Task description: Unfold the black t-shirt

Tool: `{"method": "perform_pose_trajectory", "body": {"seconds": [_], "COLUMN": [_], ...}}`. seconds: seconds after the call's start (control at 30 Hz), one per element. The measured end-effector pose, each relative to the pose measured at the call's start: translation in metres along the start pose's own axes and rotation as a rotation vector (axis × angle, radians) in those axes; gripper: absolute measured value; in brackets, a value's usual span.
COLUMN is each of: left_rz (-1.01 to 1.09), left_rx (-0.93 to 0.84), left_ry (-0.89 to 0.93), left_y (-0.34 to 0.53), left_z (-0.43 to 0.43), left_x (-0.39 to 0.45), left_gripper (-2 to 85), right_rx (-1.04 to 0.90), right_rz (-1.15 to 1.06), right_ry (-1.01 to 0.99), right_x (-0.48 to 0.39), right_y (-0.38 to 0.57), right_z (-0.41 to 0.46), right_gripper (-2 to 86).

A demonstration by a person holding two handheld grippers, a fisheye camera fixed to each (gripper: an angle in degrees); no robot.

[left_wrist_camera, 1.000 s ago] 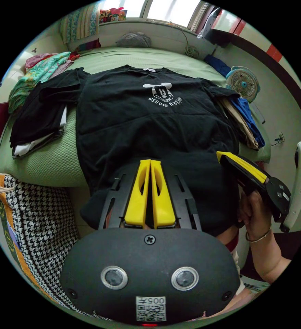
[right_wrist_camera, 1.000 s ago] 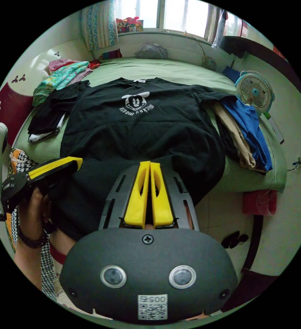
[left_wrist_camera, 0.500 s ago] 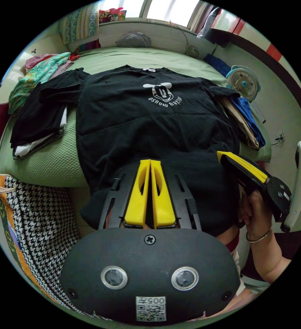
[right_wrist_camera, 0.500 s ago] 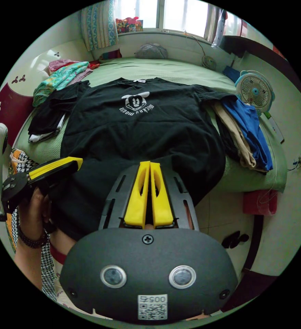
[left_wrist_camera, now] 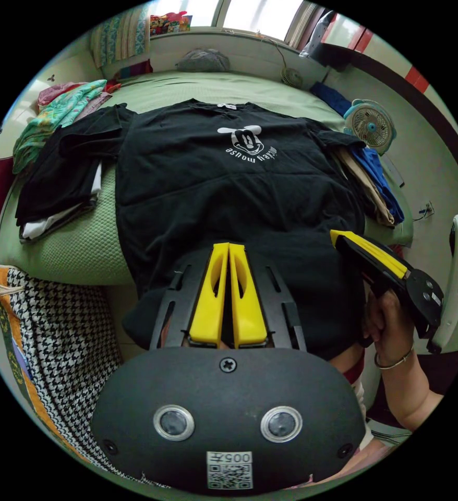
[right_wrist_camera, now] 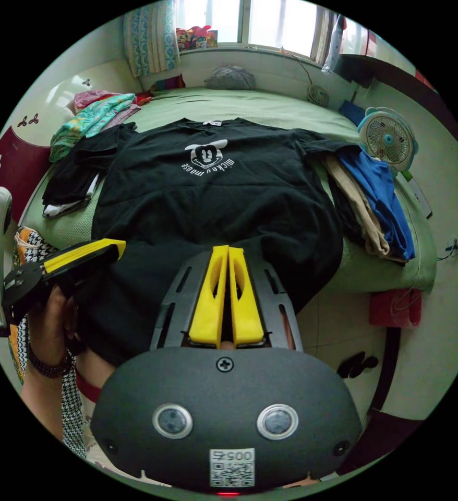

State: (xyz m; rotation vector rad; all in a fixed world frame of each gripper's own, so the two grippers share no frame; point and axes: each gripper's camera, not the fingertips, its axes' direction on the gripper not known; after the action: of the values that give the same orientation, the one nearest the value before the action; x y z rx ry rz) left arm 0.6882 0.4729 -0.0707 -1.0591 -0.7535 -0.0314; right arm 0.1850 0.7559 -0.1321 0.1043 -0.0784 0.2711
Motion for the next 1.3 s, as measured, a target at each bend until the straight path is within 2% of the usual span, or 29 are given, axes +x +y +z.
{"method": "perform_pose_trajectory", "body": {"seconds": [1.3], "left_rz": [-0.005], "left_rx": [0.001], "left_ry": [0.012], "left_y": [-0.002], "left_z": [0.006], "left_x": [0.003], "left_gripper": [-0.5], "right_rx": [0.000], "right_rz": [-0.002], "right_ry": [0.006], "right_x": [0.010], "right_y": [0.007], "right_z": [-0.004], "right_gripper": [-0.9]}}
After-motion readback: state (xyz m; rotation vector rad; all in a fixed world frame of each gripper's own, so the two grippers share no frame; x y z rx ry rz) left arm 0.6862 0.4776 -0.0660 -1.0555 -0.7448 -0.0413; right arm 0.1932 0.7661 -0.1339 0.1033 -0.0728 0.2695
